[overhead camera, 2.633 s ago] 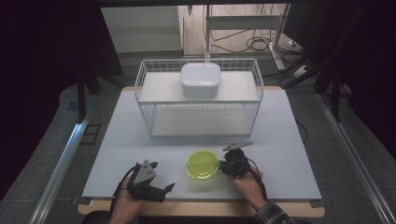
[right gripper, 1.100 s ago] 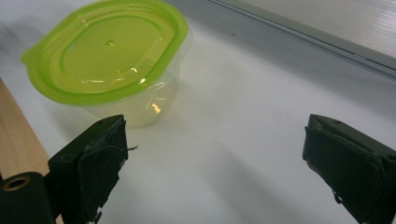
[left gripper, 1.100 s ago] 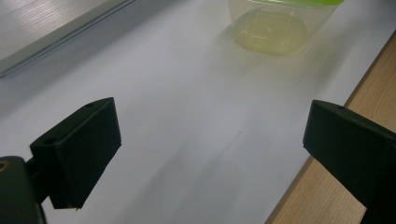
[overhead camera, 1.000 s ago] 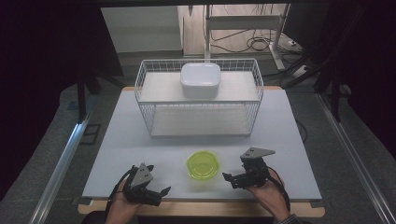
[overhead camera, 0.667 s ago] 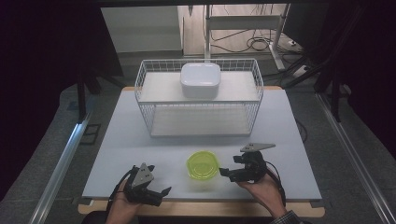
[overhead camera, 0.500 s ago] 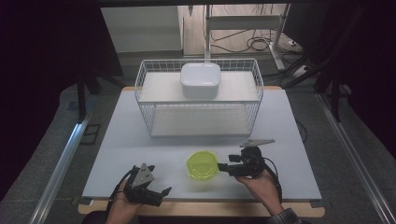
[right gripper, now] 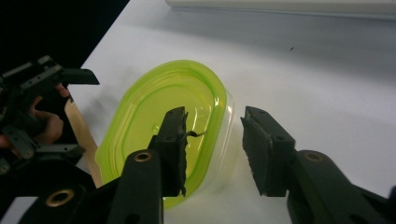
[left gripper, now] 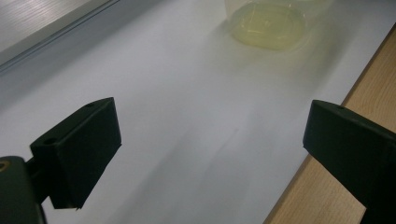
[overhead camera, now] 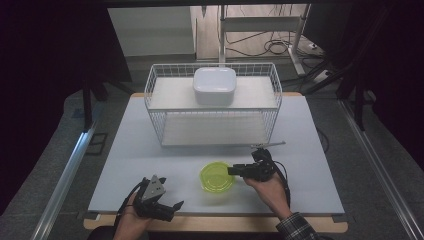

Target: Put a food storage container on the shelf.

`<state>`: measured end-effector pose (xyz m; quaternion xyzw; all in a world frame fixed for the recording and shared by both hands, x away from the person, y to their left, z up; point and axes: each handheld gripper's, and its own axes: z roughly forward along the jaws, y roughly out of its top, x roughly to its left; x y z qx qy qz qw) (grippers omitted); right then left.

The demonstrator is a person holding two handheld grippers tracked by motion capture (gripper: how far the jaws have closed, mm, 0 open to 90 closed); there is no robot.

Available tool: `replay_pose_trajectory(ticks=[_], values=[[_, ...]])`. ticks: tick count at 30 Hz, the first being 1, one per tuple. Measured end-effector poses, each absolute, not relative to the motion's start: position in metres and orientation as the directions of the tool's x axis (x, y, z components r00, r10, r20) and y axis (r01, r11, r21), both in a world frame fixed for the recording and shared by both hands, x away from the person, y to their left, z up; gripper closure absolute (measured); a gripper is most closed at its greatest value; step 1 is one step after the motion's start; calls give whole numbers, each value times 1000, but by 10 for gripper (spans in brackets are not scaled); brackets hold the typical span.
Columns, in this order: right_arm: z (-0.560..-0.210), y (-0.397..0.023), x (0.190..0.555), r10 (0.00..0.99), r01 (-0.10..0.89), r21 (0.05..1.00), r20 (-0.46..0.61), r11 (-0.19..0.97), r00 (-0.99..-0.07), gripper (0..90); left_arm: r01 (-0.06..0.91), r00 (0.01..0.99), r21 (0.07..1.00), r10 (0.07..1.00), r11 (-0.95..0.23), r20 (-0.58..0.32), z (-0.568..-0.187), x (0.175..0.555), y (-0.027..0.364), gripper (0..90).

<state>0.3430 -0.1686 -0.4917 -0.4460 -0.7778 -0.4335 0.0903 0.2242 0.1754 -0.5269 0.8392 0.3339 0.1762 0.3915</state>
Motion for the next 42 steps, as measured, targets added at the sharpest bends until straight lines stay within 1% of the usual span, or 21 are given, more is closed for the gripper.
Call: replay_pose_trajectory(ticks=[4, 6, 8, 9, 14, 19, 24, 42], values=[[-496, -166, 346, 607, 800, 559, 565, 217, -559, 684, 421, 718, 773, 695, -474, 35, -527, 224, 175, 39], [-498, -167, 348, 599, 818, 539, 594, 200, -538, 753, 420, 719, 774, 695, -474, 35, -527, 224, 174, 39], [-499, -168, 350, 589, 831, 521, 616, 195, -524, 795, 418, 721, 771, 691, -480, 39, -527, 224, 174, 39], [-500, -168, 351, 572, 835, 515, 632, 194, -522, 802, 418, 722, 771, 691, -481, 40, -527, 224, 174, 39], [-497, -166, 350, 553, 840, 505, 650, 198, -521, 815, 415, 722, 771, 691, -483, 44, -527, 224, 174, 39], [-492, -167, 349, 562, 828, 526, 632, 197, -534, 817, 414, 722, 771, 691, -483, 46, -527, 224, 174, 39], [-485, -171, 349, 552, 824, 541, 640, 171, -535, 817, 415, 719, 773, 694, -480, 45, -527, 224, 175, 39], [-436, -173, 353, 511, 781, 612, 634, 129, -581, 817, 414, 713, 781, 700, -469, 43, -526, 224, 176, 39]])
